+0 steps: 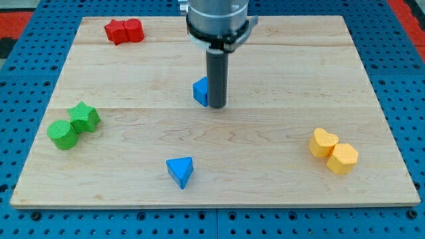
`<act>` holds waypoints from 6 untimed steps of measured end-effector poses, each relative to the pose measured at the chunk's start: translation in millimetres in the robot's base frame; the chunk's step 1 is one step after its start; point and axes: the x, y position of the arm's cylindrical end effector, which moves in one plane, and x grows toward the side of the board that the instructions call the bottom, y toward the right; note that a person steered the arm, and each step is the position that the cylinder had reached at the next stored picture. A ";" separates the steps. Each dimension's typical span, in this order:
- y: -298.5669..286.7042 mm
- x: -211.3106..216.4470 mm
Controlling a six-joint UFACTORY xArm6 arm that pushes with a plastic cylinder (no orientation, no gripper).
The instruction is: Push the blue cube a bit up
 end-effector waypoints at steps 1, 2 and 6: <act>11.7 -42.3; -43.4 -53.5; 35.2 42.7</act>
